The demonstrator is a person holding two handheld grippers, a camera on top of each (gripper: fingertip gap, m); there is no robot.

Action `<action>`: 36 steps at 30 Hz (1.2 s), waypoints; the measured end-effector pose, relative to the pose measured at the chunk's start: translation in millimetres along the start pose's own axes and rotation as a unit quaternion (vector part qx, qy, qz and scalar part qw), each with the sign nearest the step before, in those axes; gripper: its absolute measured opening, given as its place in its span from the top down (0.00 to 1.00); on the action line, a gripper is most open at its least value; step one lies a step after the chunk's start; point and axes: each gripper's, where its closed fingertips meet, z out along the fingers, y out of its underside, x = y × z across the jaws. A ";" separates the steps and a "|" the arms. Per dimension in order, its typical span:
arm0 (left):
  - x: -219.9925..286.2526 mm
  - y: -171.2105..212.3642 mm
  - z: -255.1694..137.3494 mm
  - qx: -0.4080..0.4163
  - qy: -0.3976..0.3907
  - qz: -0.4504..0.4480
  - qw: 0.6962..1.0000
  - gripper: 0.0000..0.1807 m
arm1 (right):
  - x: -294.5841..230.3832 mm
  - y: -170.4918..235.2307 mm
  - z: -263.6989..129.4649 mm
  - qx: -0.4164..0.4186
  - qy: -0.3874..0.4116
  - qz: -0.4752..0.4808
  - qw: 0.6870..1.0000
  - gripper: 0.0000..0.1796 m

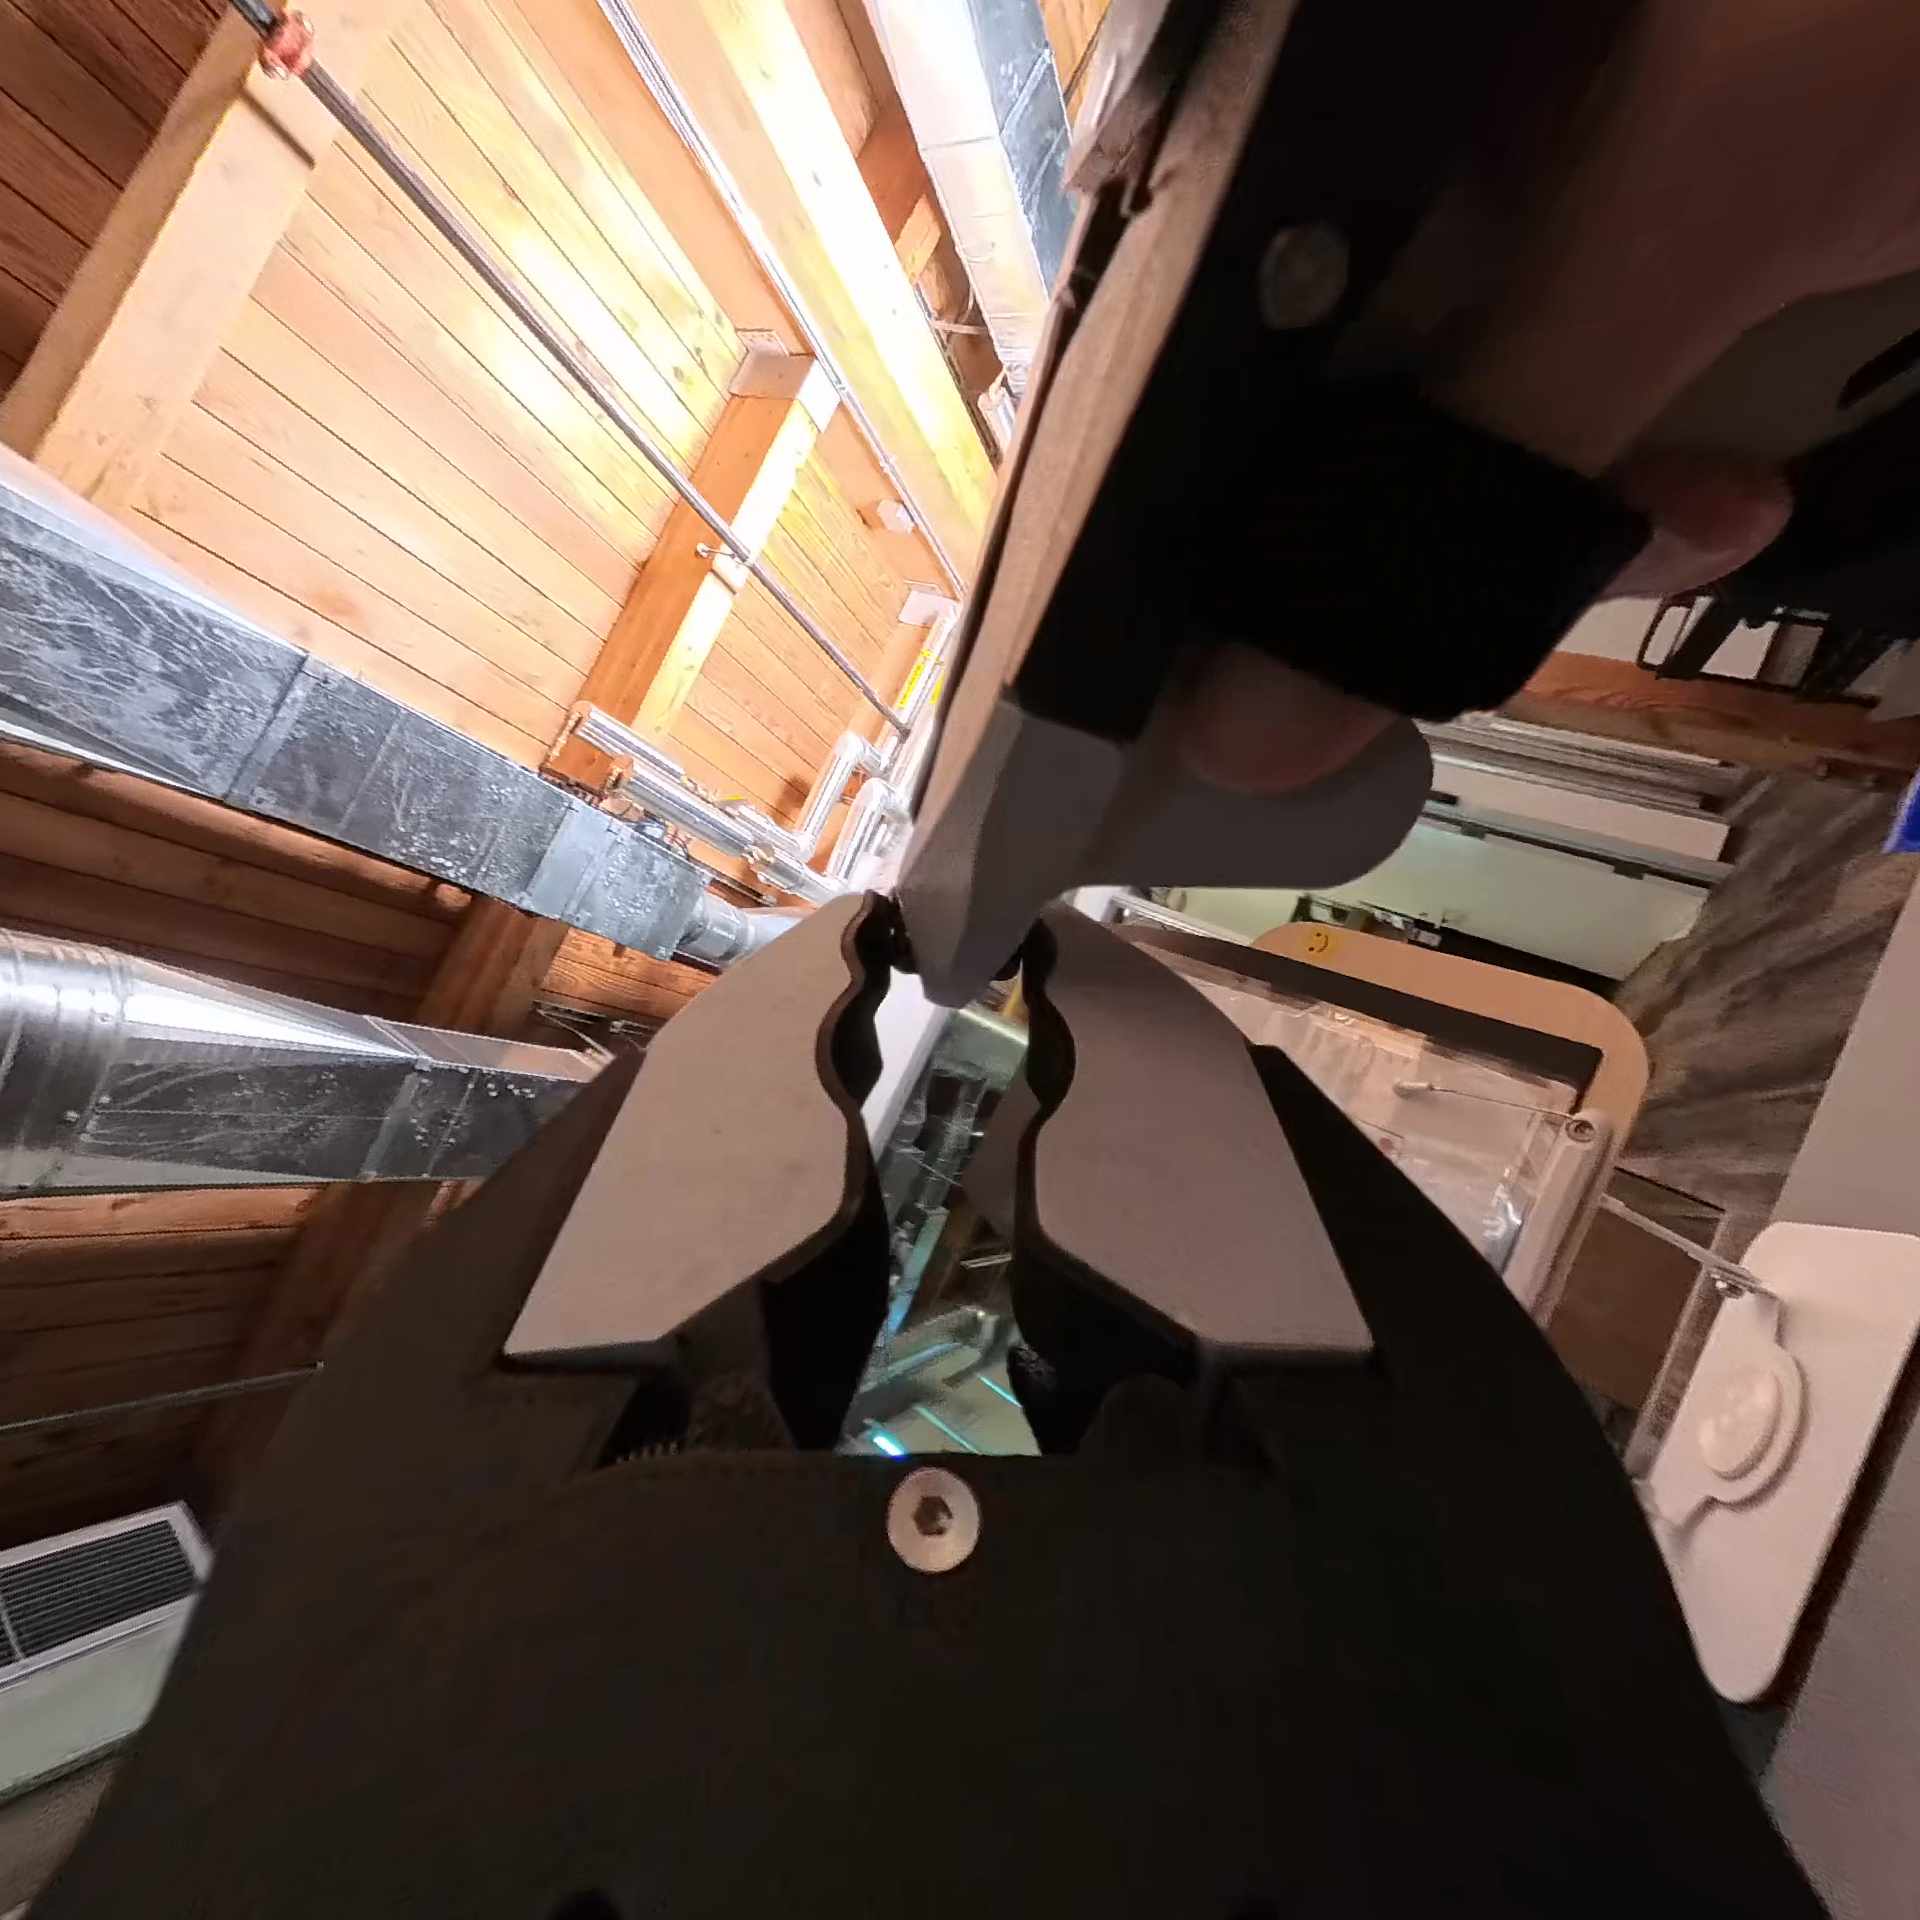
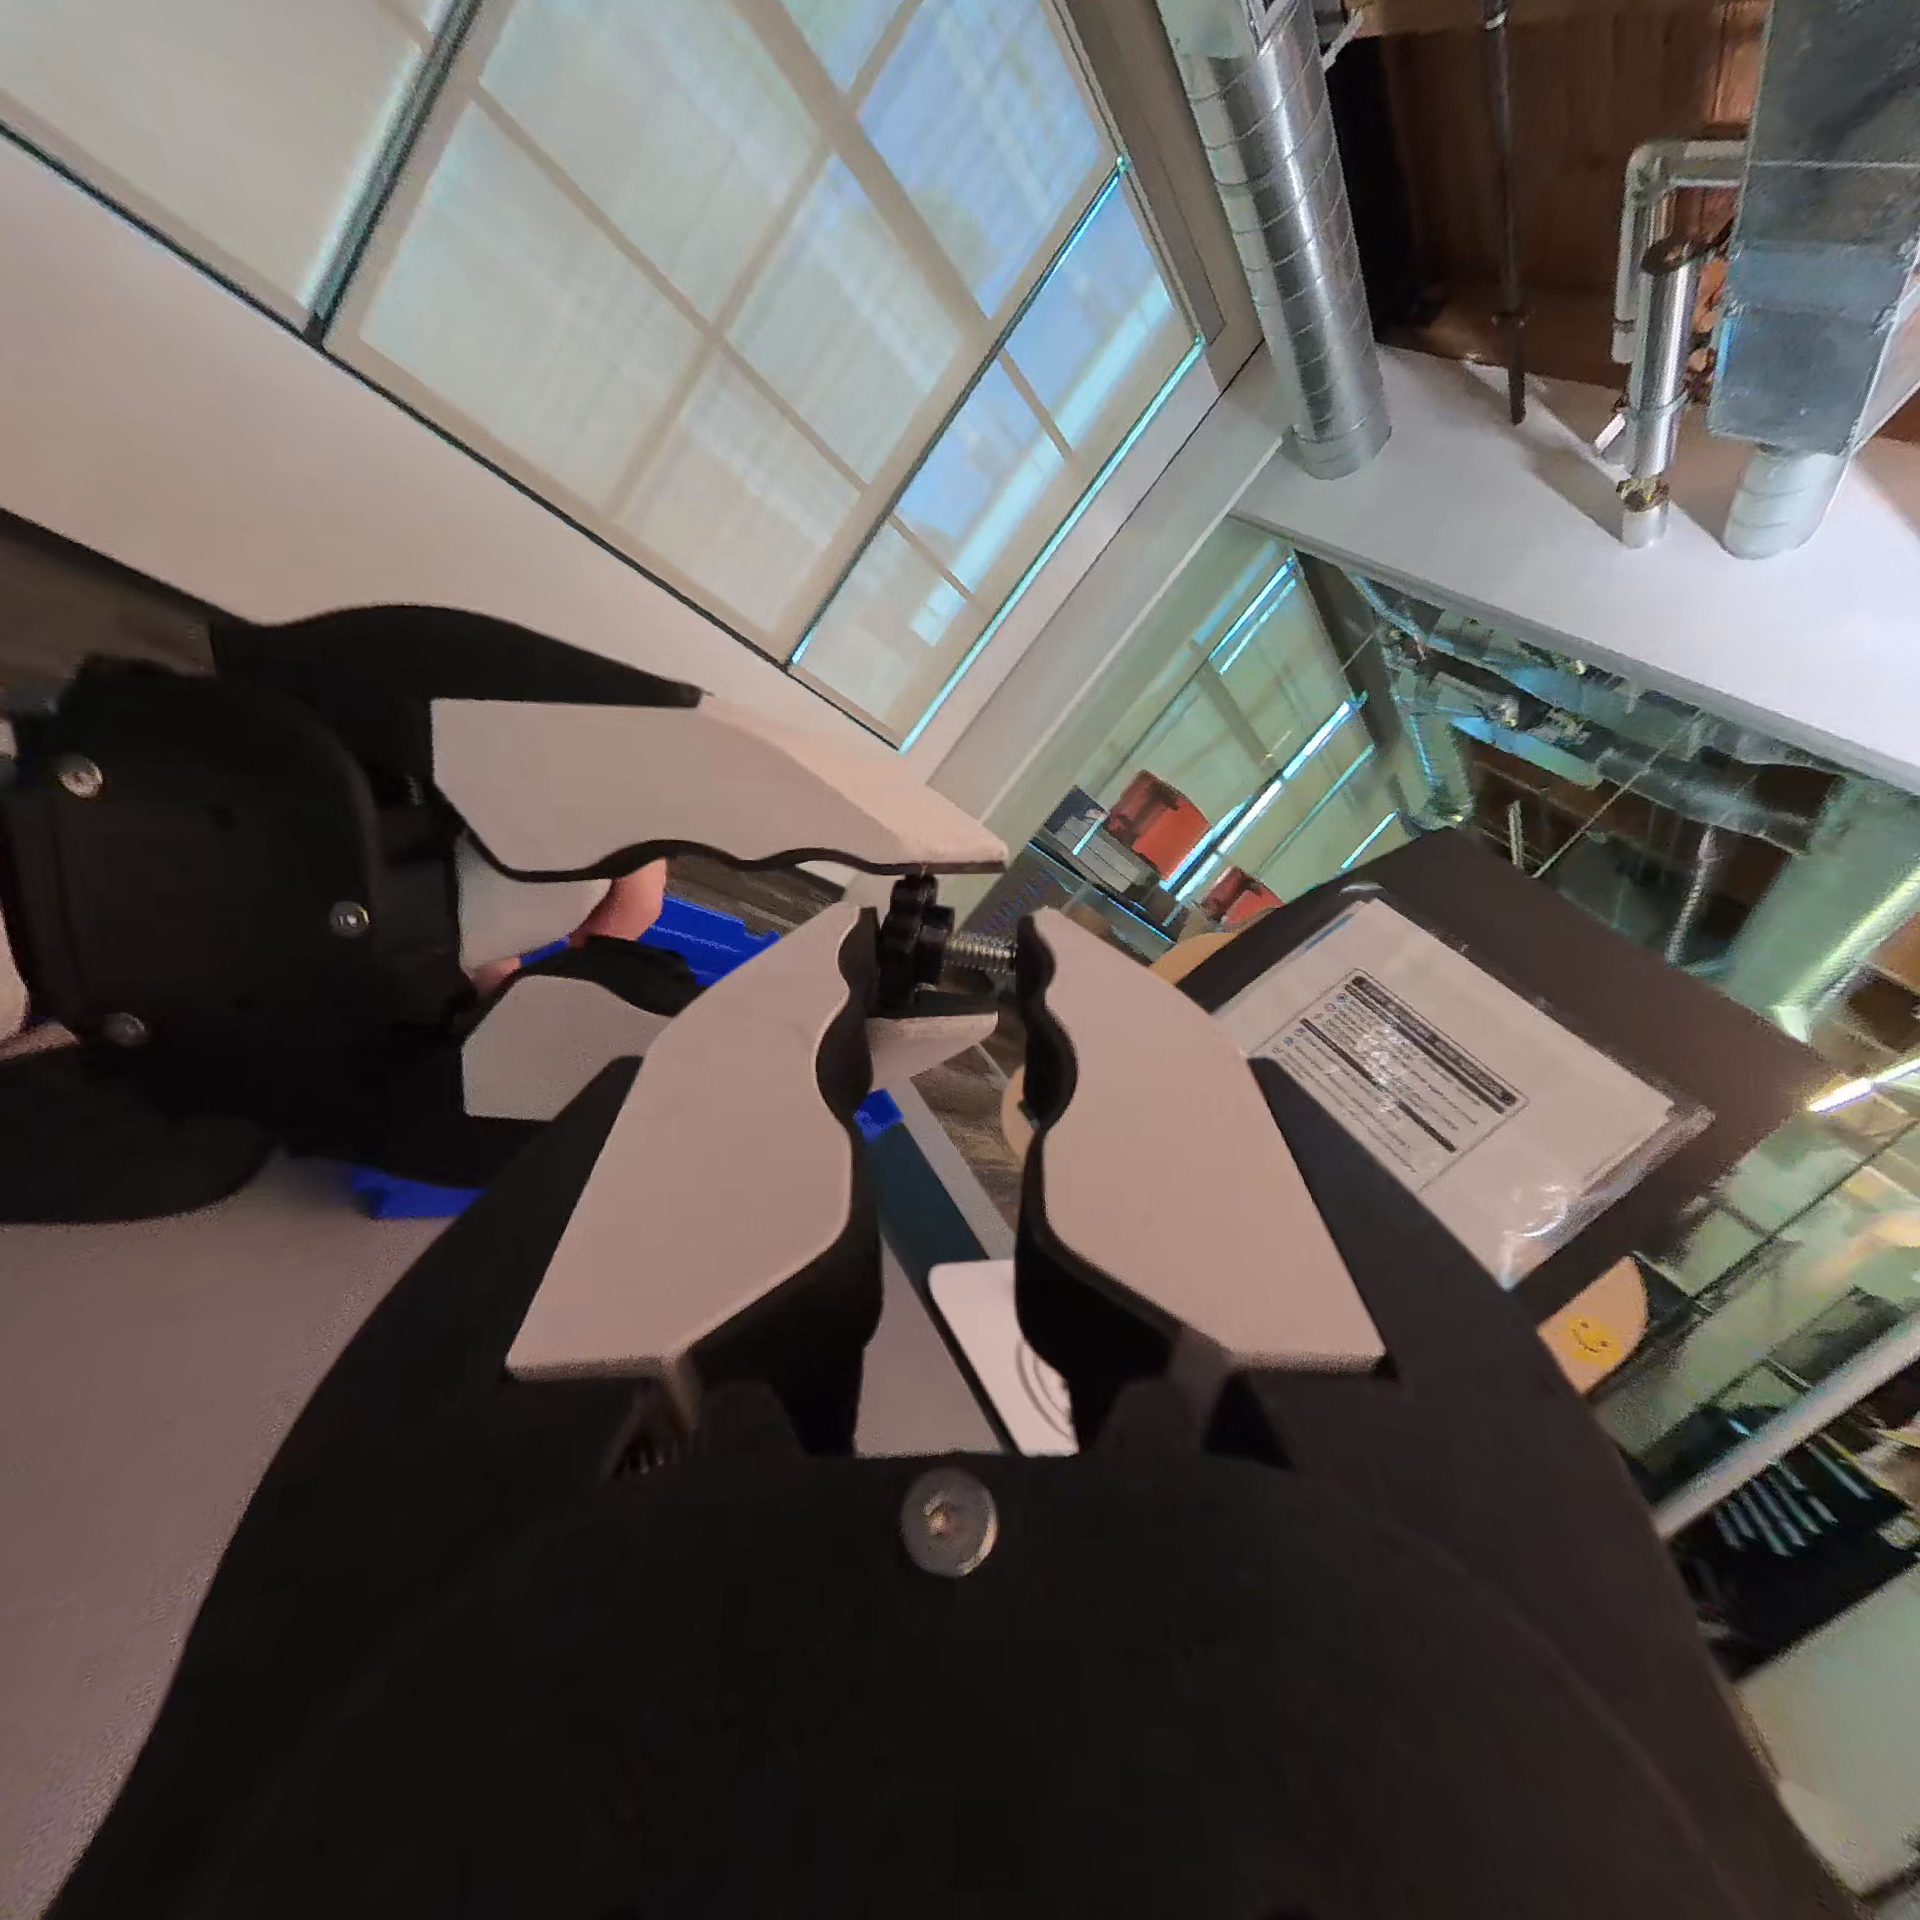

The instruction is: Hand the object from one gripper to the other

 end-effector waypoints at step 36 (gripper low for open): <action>65.5 -83.9 -53.7 0.149 0.333 -0.166 0.916 0.77 | -70.5 41.7 -95.9 -0.221 -0.572 0.410 0.675 0.85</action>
